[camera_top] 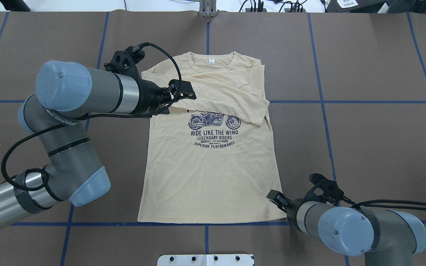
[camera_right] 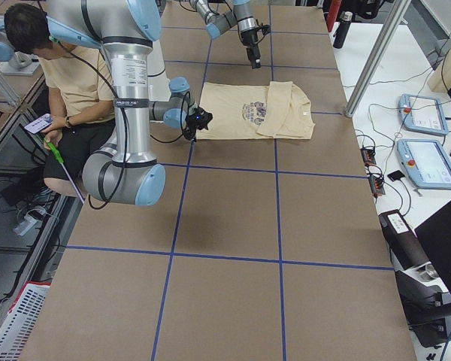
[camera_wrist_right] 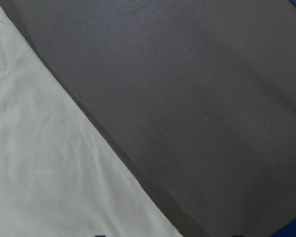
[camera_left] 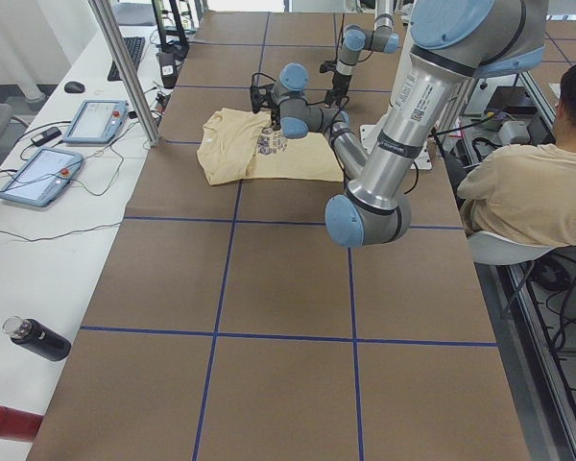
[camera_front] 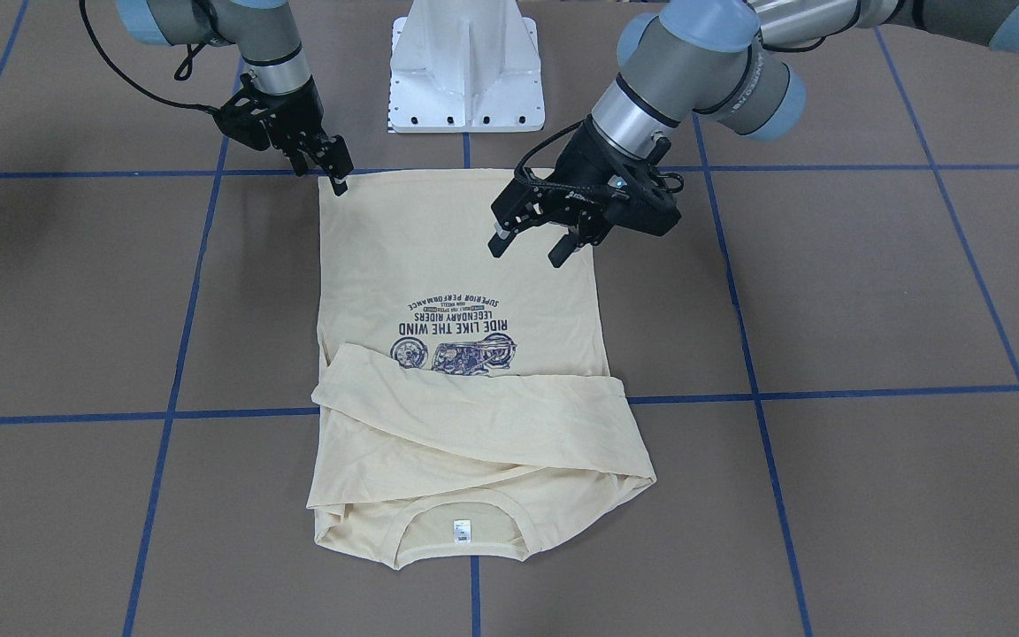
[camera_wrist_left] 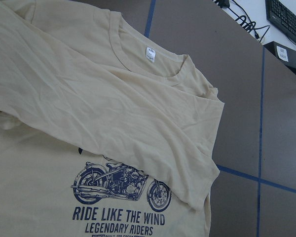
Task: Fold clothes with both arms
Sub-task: 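Move both grippers to the shirt hem corners nearest the robot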
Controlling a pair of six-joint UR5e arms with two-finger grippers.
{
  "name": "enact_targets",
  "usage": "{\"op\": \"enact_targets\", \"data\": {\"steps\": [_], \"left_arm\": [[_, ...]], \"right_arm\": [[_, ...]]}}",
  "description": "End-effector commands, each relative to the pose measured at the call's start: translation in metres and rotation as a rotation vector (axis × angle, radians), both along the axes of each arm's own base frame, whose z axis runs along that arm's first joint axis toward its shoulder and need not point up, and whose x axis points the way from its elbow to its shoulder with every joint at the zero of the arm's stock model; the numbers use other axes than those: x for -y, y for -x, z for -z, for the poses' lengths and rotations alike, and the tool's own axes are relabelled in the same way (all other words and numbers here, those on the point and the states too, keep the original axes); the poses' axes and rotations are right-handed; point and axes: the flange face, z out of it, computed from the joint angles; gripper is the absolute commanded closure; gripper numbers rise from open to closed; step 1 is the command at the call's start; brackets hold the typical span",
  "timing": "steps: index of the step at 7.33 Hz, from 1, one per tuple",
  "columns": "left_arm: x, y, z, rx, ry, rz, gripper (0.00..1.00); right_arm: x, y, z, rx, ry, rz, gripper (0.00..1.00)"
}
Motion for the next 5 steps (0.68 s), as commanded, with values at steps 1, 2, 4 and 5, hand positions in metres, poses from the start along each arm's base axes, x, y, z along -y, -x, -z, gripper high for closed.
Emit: {"op": "enact_targets", "data": {"steps": [1, 2, 4, 5], "left_arm": [[0.0001, -0.0011, -0.0012, 0.002, 0.001, 0.0, 0.02], [0.0002, -0.0015, -0.0007, 0.001, 0.001, -0.001, 0.02], [0.0005, -0.0019, -0.0013, 0.002, 0.001, -0.001, 0.02], [0.0008, -0.0023, -0.0019, 0.003, 0.002, -0.001, 0.02]], "right_arm": [[-0.0012, 0.0031, 0.0023, 0.003, 0.001, 0.003, 0.14], [-0.0012, 0.0028, 0.0016, 0.001, 0.002, 0.003, 0.13], [-0.0012, 0.0025, -0.0037, -0.009, 0.003, 0.003, 0.14], [-0.0022, 0.0036, -0.0022, -0.007, 0.004, 0.007, 0.14]]}}
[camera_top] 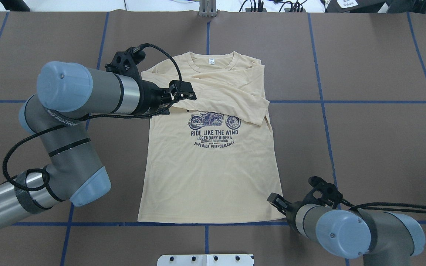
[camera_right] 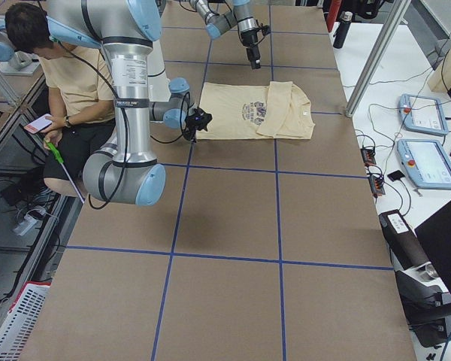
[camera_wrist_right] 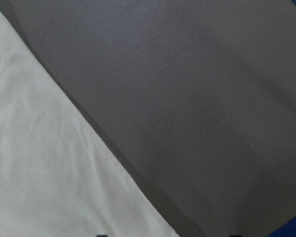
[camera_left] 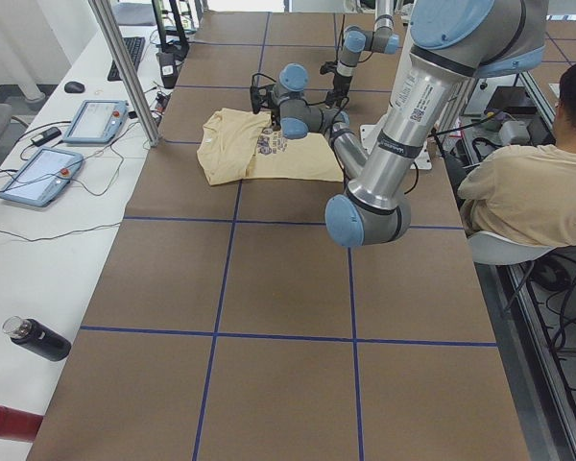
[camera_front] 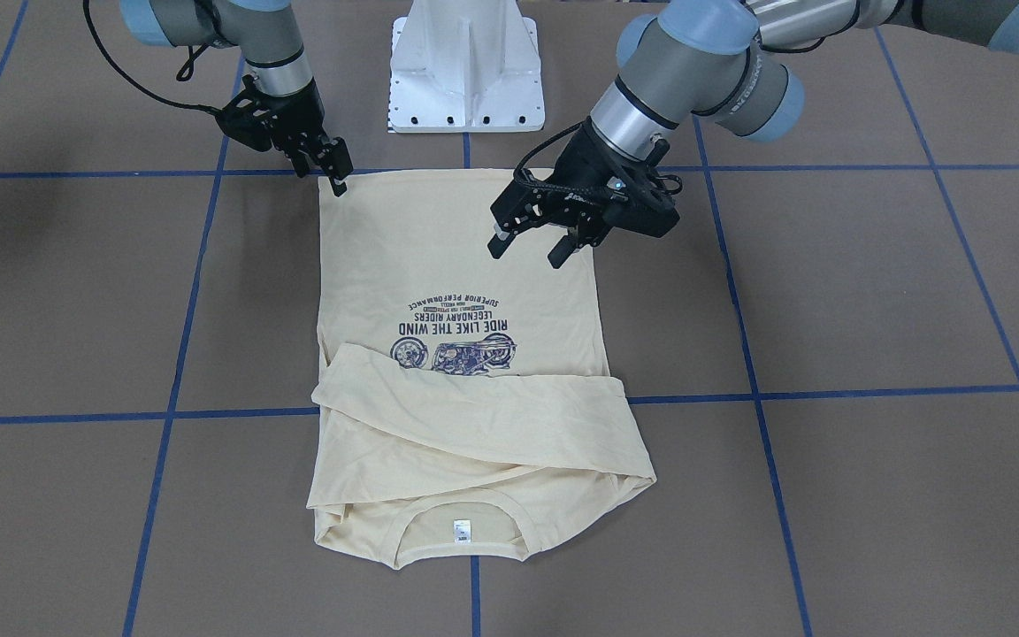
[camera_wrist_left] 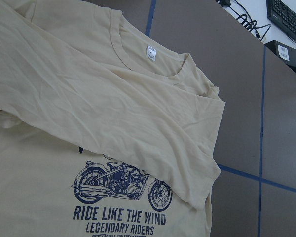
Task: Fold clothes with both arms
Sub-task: 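Move both grippers to the shirt hem corners nearest the robot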
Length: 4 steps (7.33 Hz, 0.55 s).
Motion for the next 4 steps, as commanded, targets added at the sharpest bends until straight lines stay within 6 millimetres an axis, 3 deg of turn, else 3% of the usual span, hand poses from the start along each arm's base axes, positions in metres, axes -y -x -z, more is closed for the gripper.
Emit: {"op": "enact_targets", "data": {"steps": [1, 3, 4], "left_arm": [[0.0004, -0.0004, -0.0006, 0.001, 0.001, 0.001, 0.02], [0.0007, -0.0008, -0.0012, 0.003, 0.001, 0.001, 0.02], [0.0007, -0.0008, -0.0012, 0.003, 0.001, 0.001, 0.02]], "right_arm": [[-0.0015, 0.0017, 0.0016, 0.004, 0.002, 0.005, 0.15], [-0.0016, 0.002, 0.0024, 0.005, 0.003, 0.006, 0.19], [-0.0016, 0.002, 0.0024, 0.005, 0.003, 0.006, 0.31]]}}
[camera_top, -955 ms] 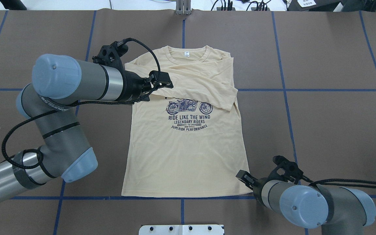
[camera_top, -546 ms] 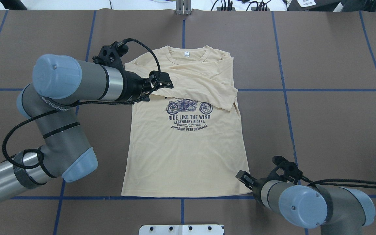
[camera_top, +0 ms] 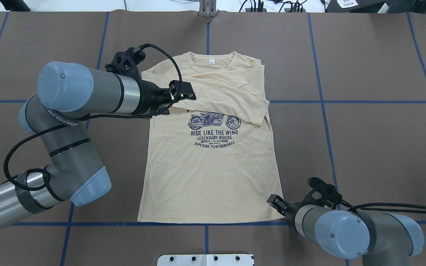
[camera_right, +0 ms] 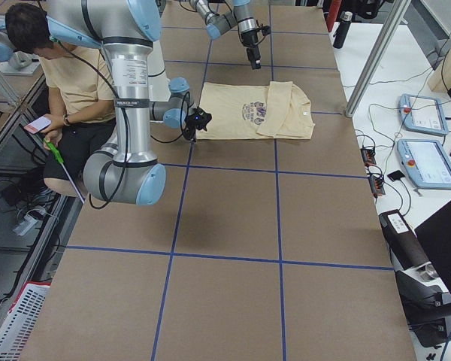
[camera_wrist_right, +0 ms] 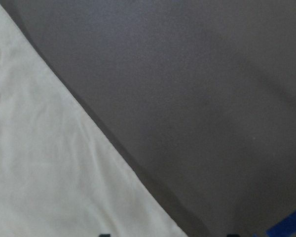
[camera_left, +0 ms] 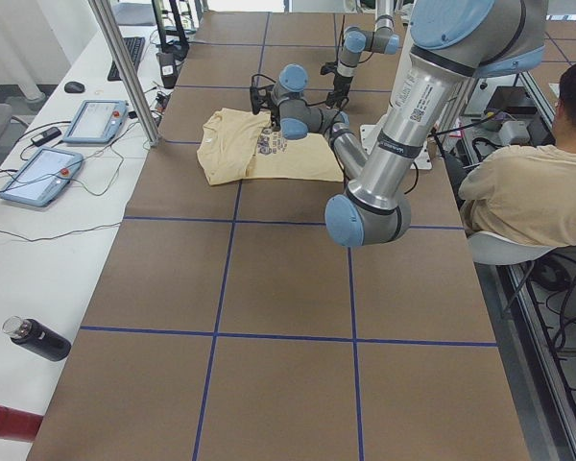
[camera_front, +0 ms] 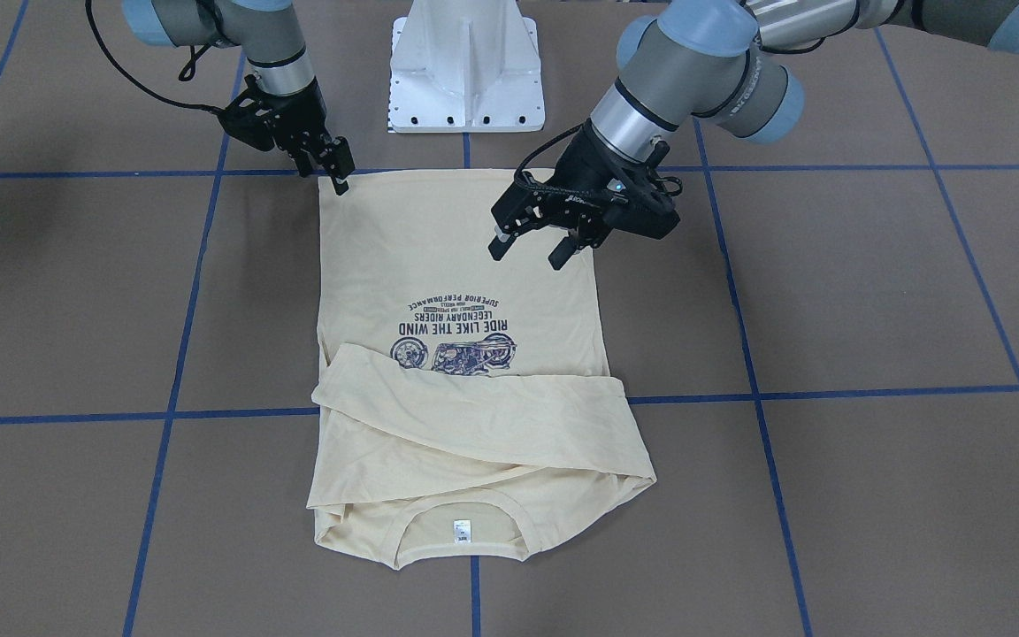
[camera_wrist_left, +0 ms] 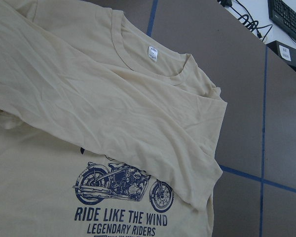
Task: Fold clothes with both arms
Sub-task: 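Move both grippers to the shirt hem corners nearest the robot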
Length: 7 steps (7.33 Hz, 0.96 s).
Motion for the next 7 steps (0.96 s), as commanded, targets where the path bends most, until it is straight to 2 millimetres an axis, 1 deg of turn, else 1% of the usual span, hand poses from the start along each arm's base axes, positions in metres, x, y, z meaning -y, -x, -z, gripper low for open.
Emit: {"op": "enact_targets", "data": {"steps": [1, 2, 3, 4, 5, 6, 7], "left_arm": [[0.0, 0.0, 0.0, 0.0, 0.0, 0.0, 0.02], [0.0, 0.0, 0.0, 0.0, 0.0, 0.0, 0.02], [0.0, 0.0, 0.0, 0.0, 0.0, 0.0, 0.02], [0.0, 0.0, -0.001, 0.002, 0.001, 0.0, 0.02], [0.0, 0.0, 0.0, 0.0, 0.0, 0.0, 0.02], [-0.001, -0.001, -0.001, 0.003, 0.002, -0.001, 0.02], [-0.001, -0.003, -0.003, 0.008, 0.01, -0.001, 0.02]], "right_arm": [[0.0, 0.0, 0.0, 0.001, 0.0, 0.001, 0.43], [0.0, 0.0, 0.0, -0.001, 0.0, -0.001, 0.47], [0.0, 0.0, 0.0, -0.001, 0.001, -0.002, 0.61], [0.0, 0.0, 0.001, 0.003, 0.004, -0.005, 0.97], [0.001, -0.001, 0.002, 0.006, 0.003, -0.004, 1.0], [0.002, -0.002, 0.004, 0.009, 0.004, -0.006, 1.0], [0.001, -0.01, 0.01, 0.023, 0.003, -0.004, 1.0]]}}
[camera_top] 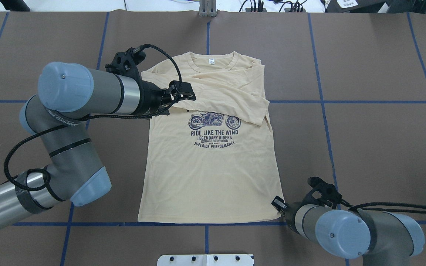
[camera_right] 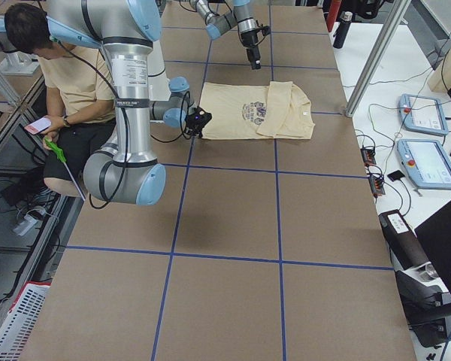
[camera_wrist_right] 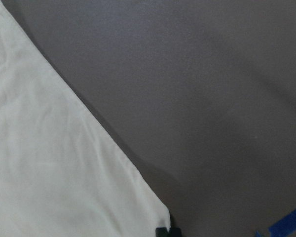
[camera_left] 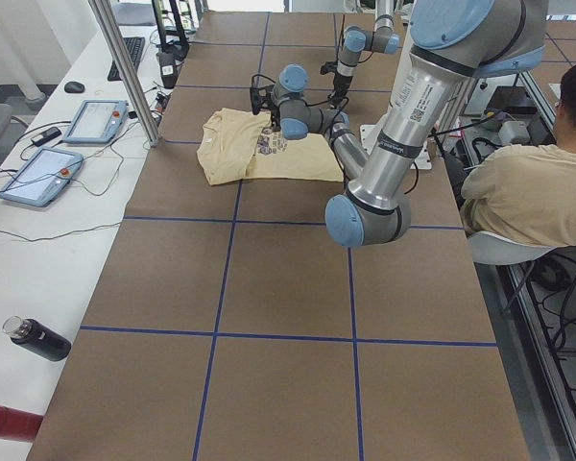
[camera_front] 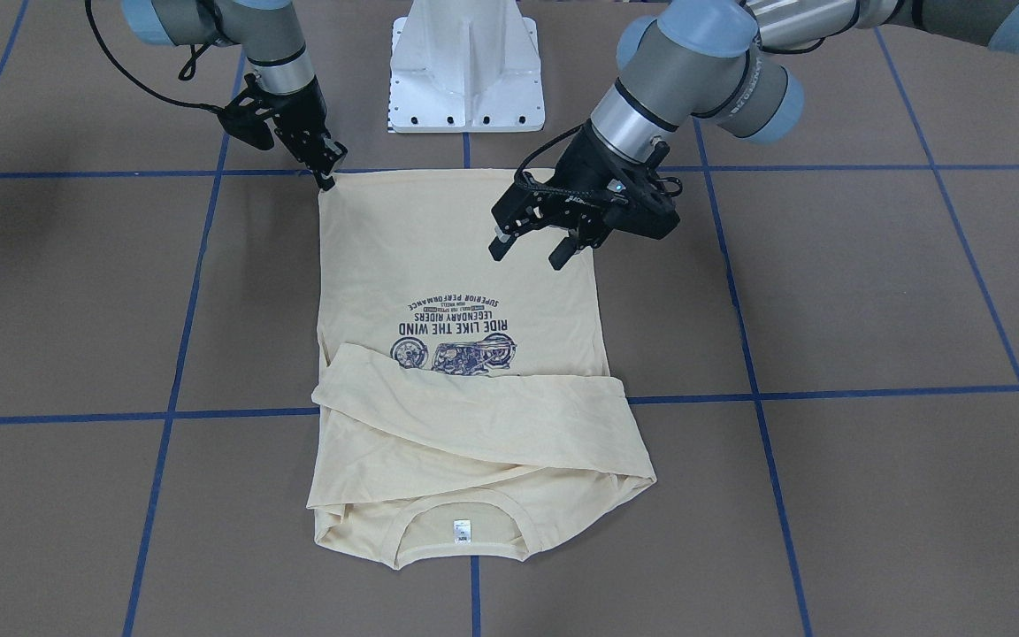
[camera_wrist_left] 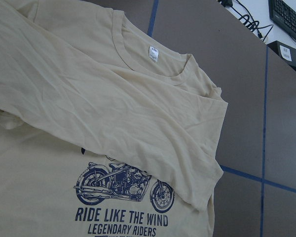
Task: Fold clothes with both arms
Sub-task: 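Move both grippers to the shirt hem corners nearest the robot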
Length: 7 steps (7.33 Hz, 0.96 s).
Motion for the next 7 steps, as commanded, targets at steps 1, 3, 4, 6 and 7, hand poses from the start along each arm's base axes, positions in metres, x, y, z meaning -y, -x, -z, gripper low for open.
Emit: {"op": "enact_targets", "data": {"steps": [1, 3, 4, 6, 7], "left_arm": [[-0.006, 0.002, -0.022, 0.028, 0.042, 0.006, 0.02], [-0.078, -0.007, -0.046, 0.152, 0.158, 0.015, 0.02], [-0.118, -0.012, -0.045, 0.245, 0.166, 0.021, 0.02], [-0.187, -0.039, -0.089, 0.316, 0.281, 0.004, 0.09], [-0.201, -0.043, -0.105, 0.346, 0.292, -0.017, 0.11]], "right_arm": [[0.0, -0.013, 0.01, 0.025, 0.006, 0.007, 1.0], [-0.005, -0.029, 0.014, 0.037, 0.028, 0.033, 1.0], [-0.006, -0.031, 0.012, 0.035, 0.031, 0.036, 1.0], [-0.006, -0.032, 0.012, 0.033, 0.031, 0.038, 1.0], [-0.007, -0.031, 0.011, 0.032, 0.032, 0.039, 1.0]]}}
